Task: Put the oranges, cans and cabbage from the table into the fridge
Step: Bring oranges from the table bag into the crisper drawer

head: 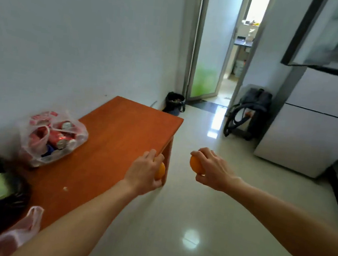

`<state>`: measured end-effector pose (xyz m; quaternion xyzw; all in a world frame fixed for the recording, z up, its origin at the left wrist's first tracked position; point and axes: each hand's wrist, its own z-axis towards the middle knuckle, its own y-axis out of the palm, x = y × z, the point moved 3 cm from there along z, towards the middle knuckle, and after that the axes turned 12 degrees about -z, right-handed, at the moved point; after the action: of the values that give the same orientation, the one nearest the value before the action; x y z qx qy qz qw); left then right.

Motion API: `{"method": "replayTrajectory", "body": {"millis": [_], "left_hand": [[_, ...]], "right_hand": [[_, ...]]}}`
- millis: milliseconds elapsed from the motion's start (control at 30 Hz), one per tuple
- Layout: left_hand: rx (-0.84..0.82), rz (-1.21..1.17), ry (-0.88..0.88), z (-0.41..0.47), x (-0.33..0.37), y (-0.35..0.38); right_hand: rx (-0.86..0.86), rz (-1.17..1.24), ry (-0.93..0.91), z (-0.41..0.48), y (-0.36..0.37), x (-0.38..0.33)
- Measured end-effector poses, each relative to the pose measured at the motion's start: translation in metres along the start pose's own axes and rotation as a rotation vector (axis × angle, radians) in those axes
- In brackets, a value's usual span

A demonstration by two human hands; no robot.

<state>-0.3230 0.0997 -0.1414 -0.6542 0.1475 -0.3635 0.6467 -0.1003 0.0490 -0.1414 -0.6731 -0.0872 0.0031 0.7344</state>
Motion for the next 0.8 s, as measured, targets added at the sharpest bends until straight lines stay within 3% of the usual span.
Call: {"method": "replayTrajectory", "body": {"millis": [200,800], "left_hand": [[-0.057,0.104,0.277,0.12,0.1,0.039],[-0.075,0.027,0.846,0.546,0.358,0.115]], "right_hand": [[-0.005,-0.121,0.192,-0.046,0.014,0.135],[0.009,-0.208,0.752,-0.072,0.018,0.531]]}}
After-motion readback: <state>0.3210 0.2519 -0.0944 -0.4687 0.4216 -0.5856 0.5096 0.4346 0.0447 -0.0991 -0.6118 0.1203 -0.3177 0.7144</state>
